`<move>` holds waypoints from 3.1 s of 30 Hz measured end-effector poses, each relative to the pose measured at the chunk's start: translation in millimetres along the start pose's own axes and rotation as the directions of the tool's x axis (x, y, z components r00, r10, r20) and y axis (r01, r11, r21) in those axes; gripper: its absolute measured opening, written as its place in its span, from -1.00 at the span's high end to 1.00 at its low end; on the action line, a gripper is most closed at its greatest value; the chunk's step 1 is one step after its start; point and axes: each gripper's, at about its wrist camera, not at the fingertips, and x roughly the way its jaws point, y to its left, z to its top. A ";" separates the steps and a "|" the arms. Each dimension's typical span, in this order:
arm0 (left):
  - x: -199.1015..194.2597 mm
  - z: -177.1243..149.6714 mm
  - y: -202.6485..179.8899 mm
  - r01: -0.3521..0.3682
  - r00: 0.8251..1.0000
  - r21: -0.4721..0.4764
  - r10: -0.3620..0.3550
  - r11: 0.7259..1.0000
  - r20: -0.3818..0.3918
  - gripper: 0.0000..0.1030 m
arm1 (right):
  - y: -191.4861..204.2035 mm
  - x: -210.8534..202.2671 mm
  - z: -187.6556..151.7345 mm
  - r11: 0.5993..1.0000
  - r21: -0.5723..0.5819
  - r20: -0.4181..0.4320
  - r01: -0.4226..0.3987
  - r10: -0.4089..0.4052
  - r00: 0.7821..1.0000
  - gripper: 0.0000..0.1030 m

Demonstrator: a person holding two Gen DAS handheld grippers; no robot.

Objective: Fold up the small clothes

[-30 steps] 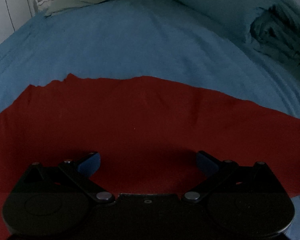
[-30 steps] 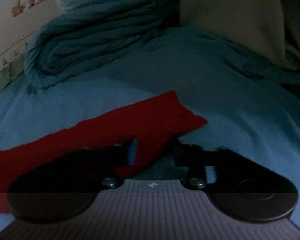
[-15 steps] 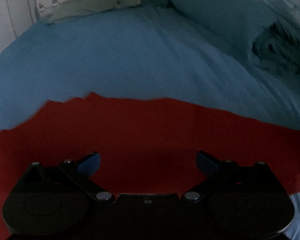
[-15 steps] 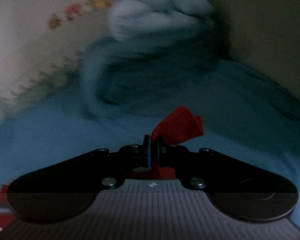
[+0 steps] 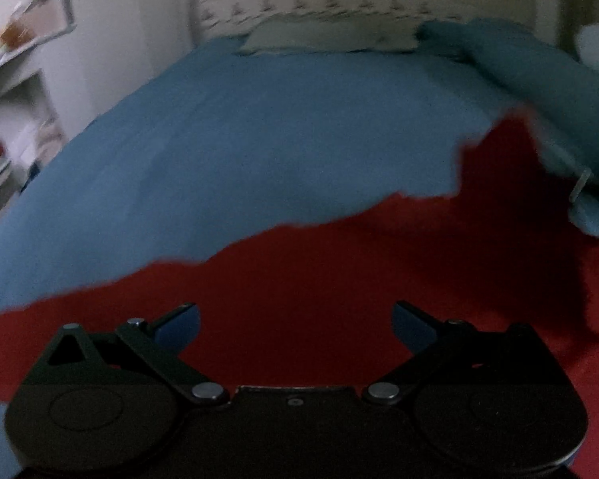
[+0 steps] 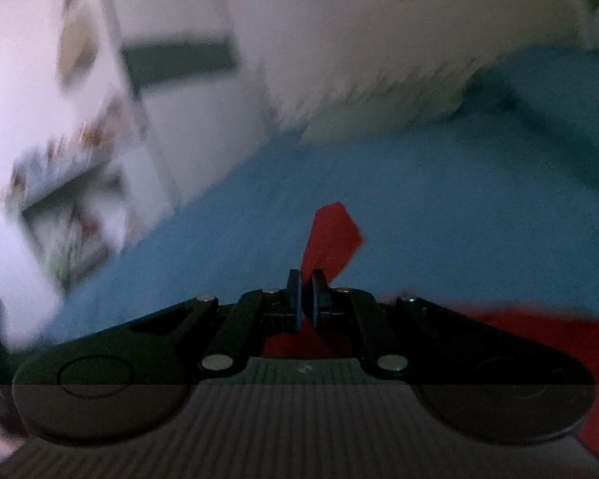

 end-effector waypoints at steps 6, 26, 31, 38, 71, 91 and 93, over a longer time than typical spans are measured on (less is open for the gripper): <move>16.4 -27.7 54.8 0.052 0.996 -0.116 -0.060 0.992 -0.064 -1.00 | 46.5 47.9 -95.8 0.993 -0.113 -0.170 0.035 -0.054 0.984 0.60; 36.0 -40.5 -17.6 0.378 0.917 -0.285 -0.399 0.881 -0.017 -0.69 | -23.1 -87.3 -107.1 0.992 -0.122 -0.146 0.044 -0.061 0.987 -0.93; 43.8 -38.0 -22.9 0.351 0.933 -0.348 -0.355 0.869 0.054 -0.39 | -36.6 -100.4 -113.1 0.993 -0.103 -0.126 0.056 -0.069 0.990 -0.93; 55.1 -29.0 -28.9 0.303 0.951 -0.357 -0.304 0.884 0.055 0.92 | -49.5 -91.8 -114.8 0.995 -0.058 -0.131 0.083 -0.090 0.987 -0.93; 13.8 -42.4 62.5 0.129 0.985 -0.261 -0.092 0.957 0.147 -0.78 | -68.1 -65.3 -75.0 0.982 -0.025 -0.122 0.189 -0.191 0.974 -0.93; 2.1 -50.8 -7.8 0.417 0.902 0.059 -0.421 0.907 0.093 0.70 | -42.6 -53.5 -88.9 0.992 -0.012 -0.144 0.128 -0.129 0.981 -0.93; 6.9 -62.7 -14.4 0.414 0.908 0.078 -0.417 0.907 0.040 0.42 | -42.5 -54.7 -90.2 0.992 -0.004 -0.144 0.127 -0.126 0.981 -0.93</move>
